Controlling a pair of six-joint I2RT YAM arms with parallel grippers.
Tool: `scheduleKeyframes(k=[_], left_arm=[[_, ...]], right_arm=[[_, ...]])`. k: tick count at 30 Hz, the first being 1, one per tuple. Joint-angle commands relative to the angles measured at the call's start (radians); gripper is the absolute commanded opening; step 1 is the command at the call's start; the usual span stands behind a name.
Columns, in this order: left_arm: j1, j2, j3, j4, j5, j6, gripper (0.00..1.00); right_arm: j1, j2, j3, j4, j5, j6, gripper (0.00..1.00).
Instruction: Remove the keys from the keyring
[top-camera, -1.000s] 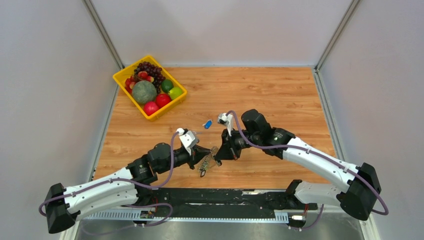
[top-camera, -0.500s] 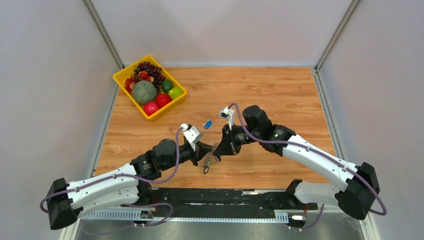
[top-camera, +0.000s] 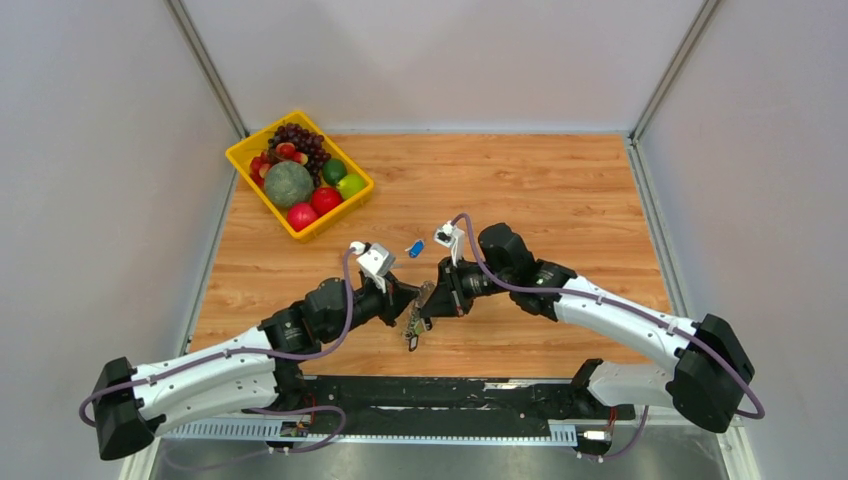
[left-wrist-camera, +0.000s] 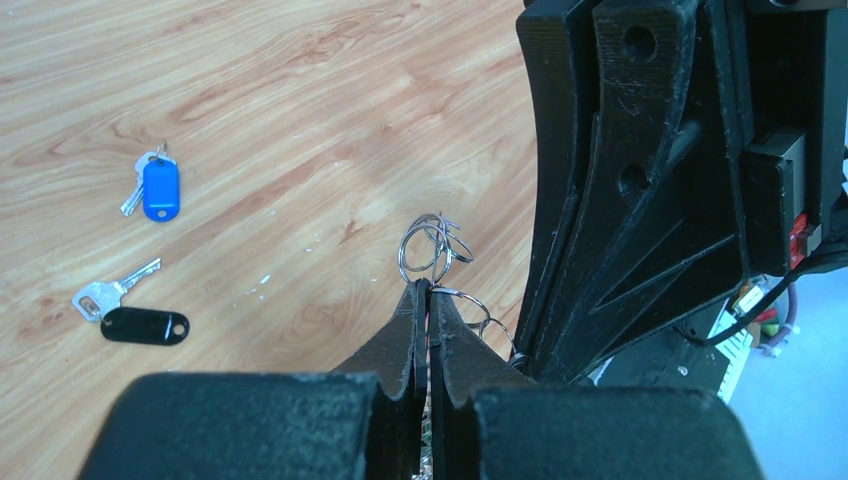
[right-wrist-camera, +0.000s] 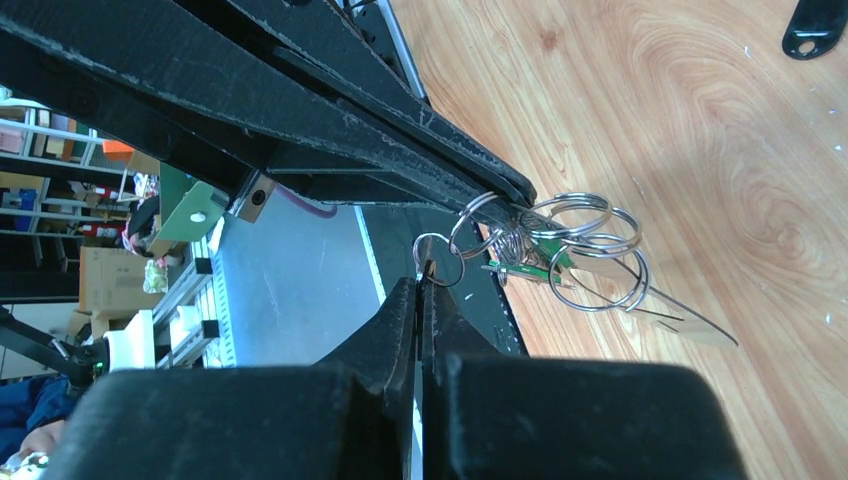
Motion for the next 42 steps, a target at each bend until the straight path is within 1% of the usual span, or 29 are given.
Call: scheduleKeyframes(k=[1, 5, 18, 19, 22, 23, 25, 30, 34, 37, 38, 41, 42], left_arm=[[0.015, -0.057, -0.005, 0.094, -0.095, -0.039, 0.00], [0.017, -0.098, -0.024, 0.121, -0.092, -0.056, 0.00], [0.020, -0.149, -0.036, 0.122, -0.088, -0.079, 0.00], [0.020, -0.150, -0.037, 0.120, -0.086, -0.076, 0.00], [0.020, -0.154, -0.042, 0.122, -0.074, -0.064, 0.00], [0.020, -0.154, -0.045, 0.126, -0.062, -0.061, 0.00], [0.020, -0.156, -0.050, 0.135, -0.037, -0.051, 0.00], [0.020, -0.148, -0.049, 0.144, 0.036, -0.037, 0.00], [0.020, -0.136, -0.039, 0.146, 0.097, -0.031, 0.00], [0.020, -0.119, -0.030, 0.150, 0.126, -0.035, 0.00], [0.020, -0.109, -0.025, 0.154, 0.136, -0.039, 0.00], [0.020, -0.089, -0.017, 0.163, 0.163, -0.056, 0.00], [0.020, -0.086, -0.013, 0.165, 0.172, -0.058, 0.00]], right_arm=[[0.037, -0.005, -0.033, 0.059, -0.060, 0.045, 0.00], [0.037, -0.003, -0.054, 0.060, -0.044, 0.037, 0.00], [0.038, -0.004, -0.088, 0.060, -0.034, 0.020, 0.00], [0.038, -0.008, -0.089, 0.060, -0.036, 0.018, 0.04], [0.037, -0.032, -0.084, 0.047, -0.040, -0.007, 0.26], [0.037, -0.045, -0.074, 0.036, -0.037, -0.022, 0.32], [0.037, -0.077, -0.055, 0.005, -0.020, -0.065, 0.36], [0.037, -0.203, -0.004, -0.071, 0.067, -0.204, 0.37], [0.036, -0.300, 0.018, -0.073, 0.158, -0.267, 0.38], [0.036, -0.334, 0.045, -0.071, 0.215, -0.300, 0.39], [0.037, -0.336, 0.052, -0.070, 0.229, -0.308, 0.38], [0.037, -0.319, 0.079, -0.067, 0.232, -0.316, 0.28], [0.037, -0.310, 0.086, -0.068, 0.228, -0.314, 0.28]])
